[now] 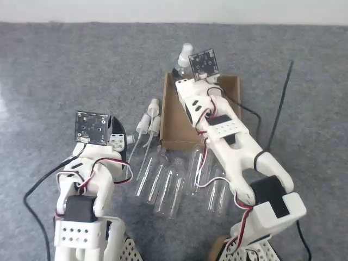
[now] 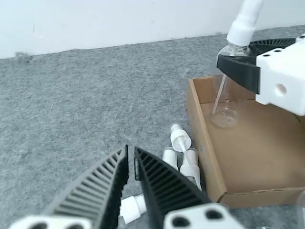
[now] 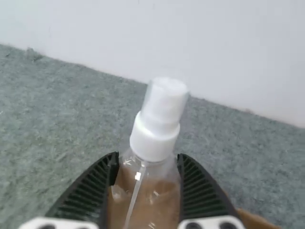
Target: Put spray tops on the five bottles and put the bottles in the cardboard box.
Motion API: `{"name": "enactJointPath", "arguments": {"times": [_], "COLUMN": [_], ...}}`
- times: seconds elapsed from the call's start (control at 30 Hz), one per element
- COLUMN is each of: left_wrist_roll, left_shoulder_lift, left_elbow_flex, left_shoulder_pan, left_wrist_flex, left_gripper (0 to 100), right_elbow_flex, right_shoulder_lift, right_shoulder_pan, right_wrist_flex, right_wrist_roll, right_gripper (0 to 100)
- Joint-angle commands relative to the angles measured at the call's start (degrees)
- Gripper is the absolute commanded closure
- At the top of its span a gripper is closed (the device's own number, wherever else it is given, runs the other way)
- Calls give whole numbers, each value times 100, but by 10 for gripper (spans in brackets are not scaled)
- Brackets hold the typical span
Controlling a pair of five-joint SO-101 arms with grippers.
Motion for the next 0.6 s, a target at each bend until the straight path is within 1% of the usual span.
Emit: {"name": "enactJointPath", "arguments": {"times": [0.0, 0.23, 0.57], "left_wrist_roll": [70, 70, 70], "left_shoulder_lift": [35, 35, 35], "left_elbow_flex": [-295, -295, -295], "left_shoulder_pan": [0, 0, 0], "left_wrist_flex": [-53, -53, -53], "left_gripper": [989, 989, 989], "right_elbow_flex": [-70, -325, -193], "right_shoulder_lift": [75, 655, 585], "right_shoulder_pan": [48, -4, -66], "right_wrist_flex": [-418, -593, -549], "right_wrist_roll": [79, 79, 79], "right_gripper": [994, 993, 991]}}
